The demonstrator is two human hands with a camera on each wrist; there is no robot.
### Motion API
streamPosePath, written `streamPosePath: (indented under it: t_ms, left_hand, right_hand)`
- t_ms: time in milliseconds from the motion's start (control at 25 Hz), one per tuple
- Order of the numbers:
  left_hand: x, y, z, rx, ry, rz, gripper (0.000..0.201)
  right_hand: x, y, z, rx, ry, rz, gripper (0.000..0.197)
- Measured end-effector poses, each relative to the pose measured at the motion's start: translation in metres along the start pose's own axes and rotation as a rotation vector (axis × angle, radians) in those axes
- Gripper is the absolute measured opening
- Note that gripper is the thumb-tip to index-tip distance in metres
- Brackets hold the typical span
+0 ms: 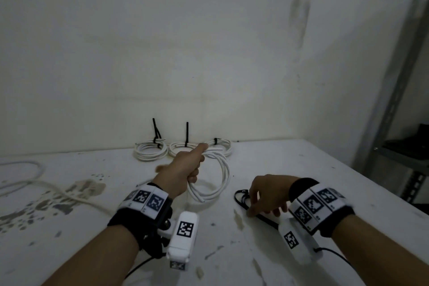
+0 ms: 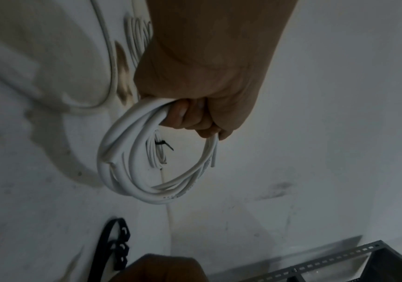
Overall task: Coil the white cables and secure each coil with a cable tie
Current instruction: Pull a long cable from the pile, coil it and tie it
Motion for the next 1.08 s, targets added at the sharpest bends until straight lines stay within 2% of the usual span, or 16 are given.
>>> streamPosePath:
  t_ms: [120, 320, 480, 760, 920, 1000, 1080]
  left_hand:
    - [-0.016, -0.004, 0.005, 0.023, -0.016, 0.009, 0.038]
    - [-0.032, -0.008, 0.011, 0.04, -0.032, 0.011, 0.036]
    - [-0.046, -0.012, 0.014, 0.058, -0.058, 0.016, 0.036]
    - [-0.055, -0.014, 0.016, 0.055, -0.061, 0.027, 0.036]
    - [-0.054, -0.016, 0.016, 0.057, -0.063, 0.02, 0.036]
    - [-0.055, -0.017, 0.015, 0.059, -0.071, 0.015, 0.037]
    - [-0.055, -0.018, 0.014, 0.06, -0.078, 0.011, 0.037]
  right_hand:
    - [-0.007, 0.002, 0.006, -0.01, 0.085, 0.002, 0.025]
    - [-0.01, 0.01, 0.007, -0.024, 0.129, 0.074, 0.019]
    - [-0.01, 0.018, 0.006, 0.009, 0.131, 0.147, 0.022]
    - [-0.017, 0.029, 0.007, 0.071, 0.15, 0.328, 0.008]
    - [-0.019, 0.036, 0.006, 0.103, 0.175, 0.406, 0.01]
    - [-0.02, 0.037, 0.007, 0.111, 0.184, 0.441, 0.018]
    - [-0.02, 0.04, 0.006, 0.115, 0.224, 0.499, 0.014]
Point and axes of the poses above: each hand's wrist, its own z-axis towards the middle knuckle, its own x-axis out of the back of the hand, y = z × x, the point moved 2 cm from there along z, towards the middle knuckle, and after that the axes turned 11 degrees about -y, right-handed, at the moved point
